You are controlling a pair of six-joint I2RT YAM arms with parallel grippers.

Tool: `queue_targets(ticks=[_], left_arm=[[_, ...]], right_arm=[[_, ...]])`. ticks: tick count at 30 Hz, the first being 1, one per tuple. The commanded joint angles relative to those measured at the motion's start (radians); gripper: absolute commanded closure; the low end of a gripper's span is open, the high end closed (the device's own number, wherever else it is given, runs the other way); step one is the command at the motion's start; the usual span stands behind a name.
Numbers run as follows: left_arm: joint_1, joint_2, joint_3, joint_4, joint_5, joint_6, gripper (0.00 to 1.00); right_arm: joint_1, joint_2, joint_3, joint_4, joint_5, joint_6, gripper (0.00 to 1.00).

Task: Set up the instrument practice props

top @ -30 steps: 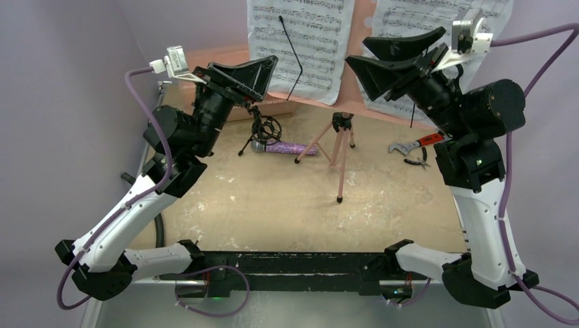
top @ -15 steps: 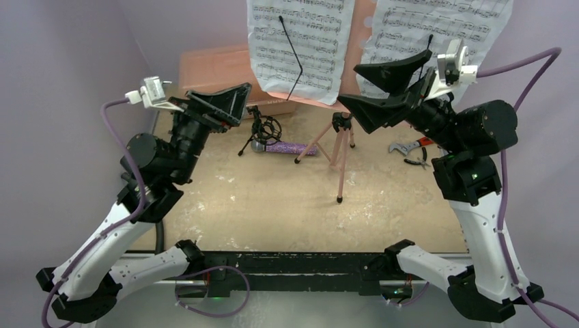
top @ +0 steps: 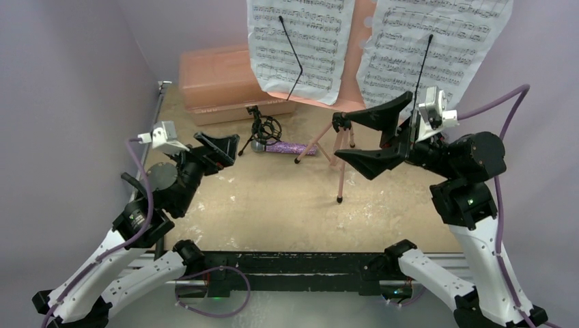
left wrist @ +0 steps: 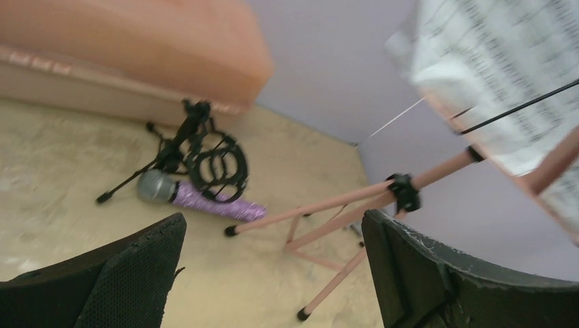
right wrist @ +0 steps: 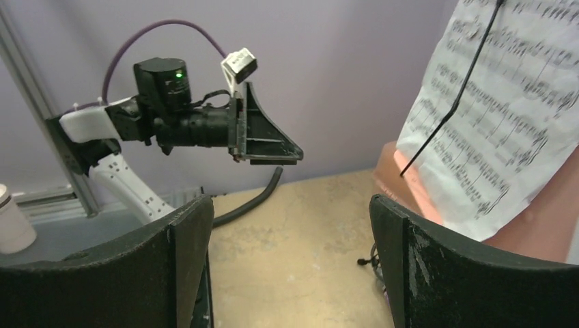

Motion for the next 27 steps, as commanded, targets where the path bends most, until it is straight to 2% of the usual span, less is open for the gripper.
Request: queue_targets(ticks=[1,9,15,22,27], left_arm=[[0.001,-0.061,-0.090,-0.120,-0.079,-0.097,0.00],[0.001,-0.108,-0.156,-0.160,-0.161,-0.167,0.00],[0.000,-0.059,-0.153,-0.193,-0.149,-0.163,0.00],[0.000,0.004,-0.147,-0.262,-0.120,-0.160,0.01],[0.001,0.058,-0.155,-0.258,-0.076,-0.158,0.00]], right_arm=[[0.000,-0.068,-0.075,-0.117,-0.033,-0.053,0.13],[-0.001,-0.187,-0.279,-0.224,0.072,-0.115,0.14],[-0.001,-0.247,-0.417,-0.263,0.179,-0.088,0.14],[-0.001,-0.288,-0.497,-0.366,0.258,-0.081,0.11],[0.000,-0.376,-0.582,-0.346,0.319,-0.067,0.11]])
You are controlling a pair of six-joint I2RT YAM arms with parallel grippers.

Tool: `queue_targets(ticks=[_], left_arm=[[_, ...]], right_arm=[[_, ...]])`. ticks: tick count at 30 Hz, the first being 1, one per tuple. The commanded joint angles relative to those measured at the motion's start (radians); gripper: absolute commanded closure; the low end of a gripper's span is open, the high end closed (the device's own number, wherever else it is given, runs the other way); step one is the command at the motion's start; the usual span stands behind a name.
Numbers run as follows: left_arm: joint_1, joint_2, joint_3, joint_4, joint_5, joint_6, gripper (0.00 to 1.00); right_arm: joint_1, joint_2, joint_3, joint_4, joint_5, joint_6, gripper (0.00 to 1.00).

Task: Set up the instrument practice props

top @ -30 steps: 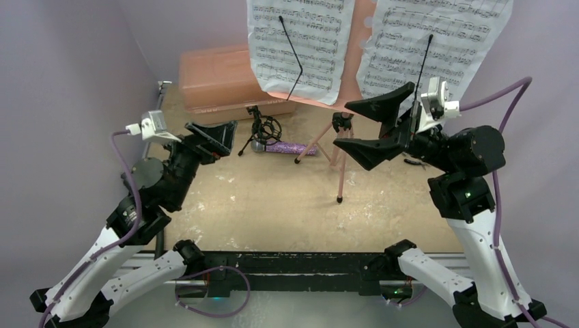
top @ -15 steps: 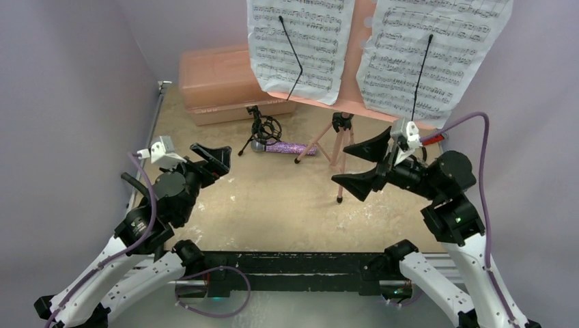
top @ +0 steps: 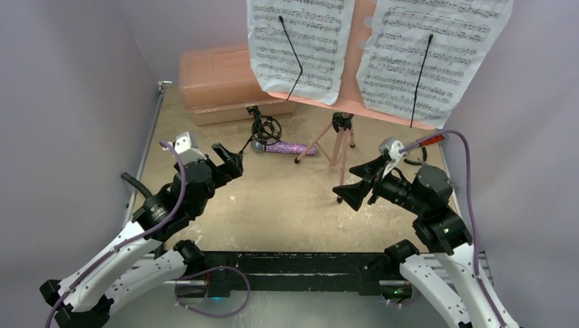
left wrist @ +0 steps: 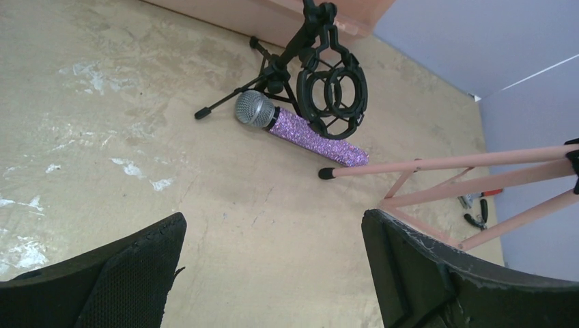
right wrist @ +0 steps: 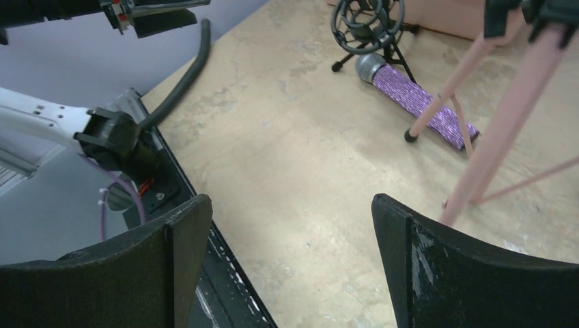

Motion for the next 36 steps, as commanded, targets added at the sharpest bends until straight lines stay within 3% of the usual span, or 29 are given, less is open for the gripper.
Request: queue_targets(ticks=[1,6,19,30,36], left_arm=[[0.001,0.046,-0.003,-0.001,0.047,-0.012,0.01],[0.001,0.110,-0.004,0.025,0.094,-0.008,0.01],[0.016,0.281,0.021,0.201,0.245,-0.005,0.01],[0.218,0.484,0.084,0.430,0.527,-0.061,0.01],[0.292,0.595,0.152,0.460,0.570,-0.083,0.04]], right_arm=[[-0.001,-0.086,-0.064,0.015,0.093,0.019,0.10],[0.000,-0.138,-0.135,0.045,0.165,0.054,0.08],[0.000,-0.072,-0.206,0.080,0.266,0.072,0.02],[-0.001,-0.094,-0.254,0.194,0.217,0.100,0.02],[-0.001,-0.107,-0.265,0.207,0.233,0.101,0.02]])
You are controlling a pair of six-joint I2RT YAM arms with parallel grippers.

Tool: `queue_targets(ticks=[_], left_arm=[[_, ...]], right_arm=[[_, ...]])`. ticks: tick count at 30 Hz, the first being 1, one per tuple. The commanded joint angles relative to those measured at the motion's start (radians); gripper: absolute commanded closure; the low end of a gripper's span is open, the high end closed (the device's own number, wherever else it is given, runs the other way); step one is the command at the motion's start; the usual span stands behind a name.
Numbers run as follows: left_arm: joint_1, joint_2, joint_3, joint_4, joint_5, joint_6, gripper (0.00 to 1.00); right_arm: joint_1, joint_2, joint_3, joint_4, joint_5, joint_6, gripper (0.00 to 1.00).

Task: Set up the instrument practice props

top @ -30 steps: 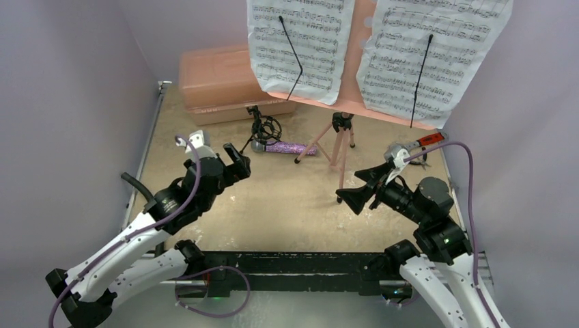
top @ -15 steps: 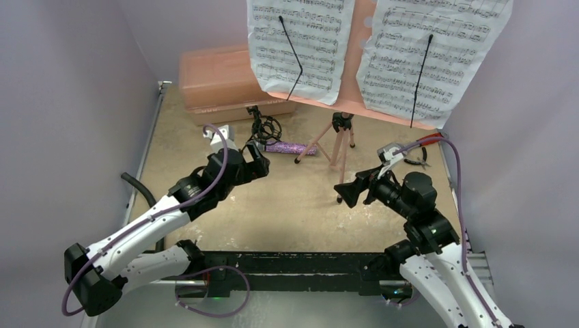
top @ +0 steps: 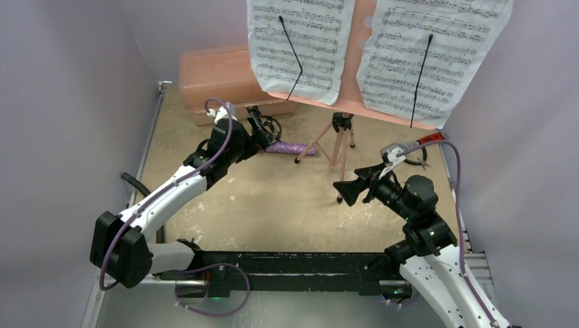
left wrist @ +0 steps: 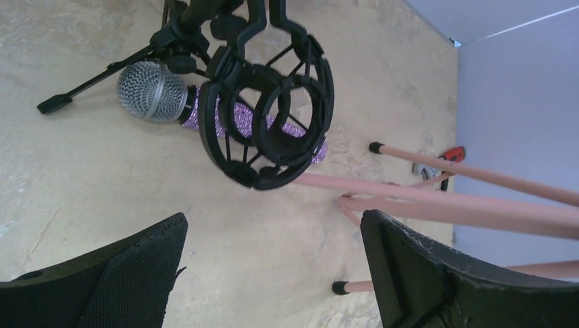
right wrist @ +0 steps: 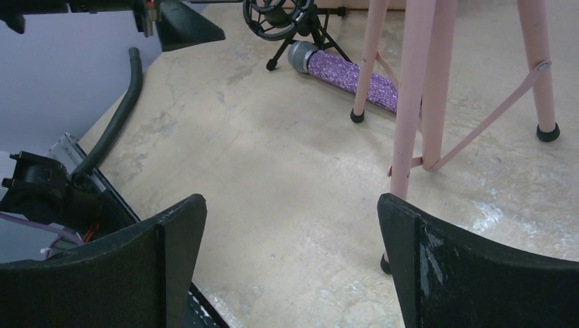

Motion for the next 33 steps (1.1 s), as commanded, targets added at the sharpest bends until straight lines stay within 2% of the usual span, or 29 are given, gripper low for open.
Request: queue_targets(ticks=[1,8,17,21,27,33], left_arm=[[0.051,0.051,0.079,0.079,0.057,-0.052,0.05],[0.109,0.137,0.103,0.074,0.043,-0.102,0.13],[0.121,0.262,0.119,0.103,0.086,-0.111,0.15],[0.123,0.313,0.147,0.139,0.093,-0.133,0.21],[0.127,0.372,0.212,0.140,0.125,-0.139,0.37],[0.129,0.337,0.210,0.145,0.112,-0.150,0.51]], right_arm=[[-0.001,-0.004,-0.011,0.073,-0.004,0.012,0.02],[0.000,0.036,0.012,0.085,-0.002,0.009,0.02],[-0.001,0.063,-0.003,0.131,0.043,0.037,0.02],[-0.001,0.085,0.000,0.137,0.041,0.045,0.02],[-0.001,0.106,0.005,0.131,0.027,0.048,0.02],[-0.001,0.101,0.009,0.118,0.024,0.042,0.02]])
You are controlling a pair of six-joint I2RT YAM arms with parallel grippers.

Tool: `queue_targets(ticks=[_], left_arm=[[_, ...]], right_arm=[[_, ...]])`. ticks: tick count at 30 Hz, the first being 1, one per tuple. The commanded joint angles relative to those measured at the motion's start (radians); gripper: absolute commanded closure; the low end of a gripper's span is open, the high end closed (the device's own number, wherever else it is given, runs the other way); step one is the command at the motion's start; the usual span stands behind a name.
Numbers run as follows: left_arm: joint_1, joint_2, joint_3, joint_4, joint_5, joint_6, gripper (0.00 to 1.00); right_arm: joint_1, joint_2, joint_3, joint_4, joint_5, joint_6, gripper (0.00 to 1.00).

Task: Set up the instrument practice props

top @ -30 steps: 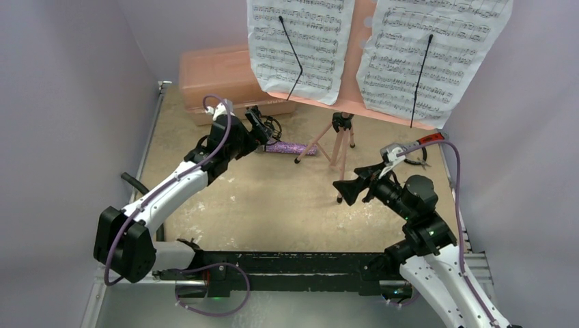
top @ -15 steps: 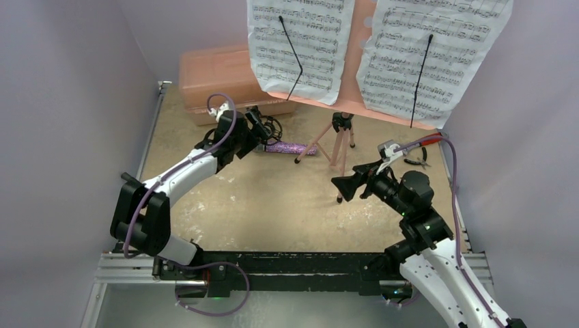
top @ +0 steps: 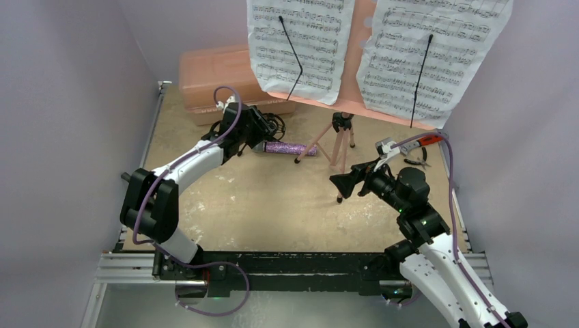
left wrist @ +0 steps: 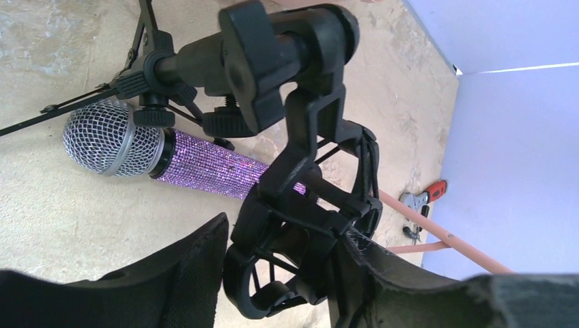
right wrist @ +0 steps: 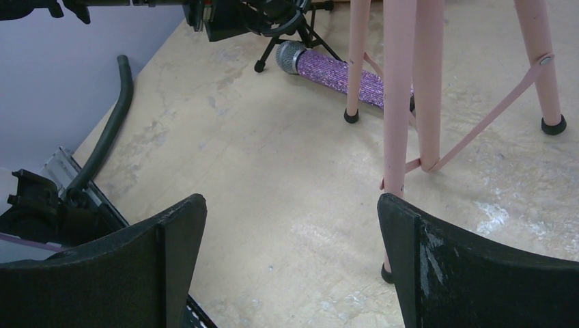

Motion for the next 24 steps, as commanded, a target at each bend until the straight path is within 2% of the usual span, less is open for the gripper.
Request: queue_targets(ticks=[1,8,24], left_arm=[[0.015,-0.039,0.033,0.034,-0.026,-0.018,0.54],[0.015,-0.141,0.032,0.053,-0.090,0.029,0.72],[0.015,-0.391,0.012,-0.103,-0.361,0.224,0.75]], right_arm=[[-0.001,-0.008,0.012,0.026,0.000,0.003,0.02],[0.000,-0.020,0.009,0.023,-0.002,0.003,0.02],[-0.001,-0.023,0.013,0.049,-0.029,0.010,0.03]])
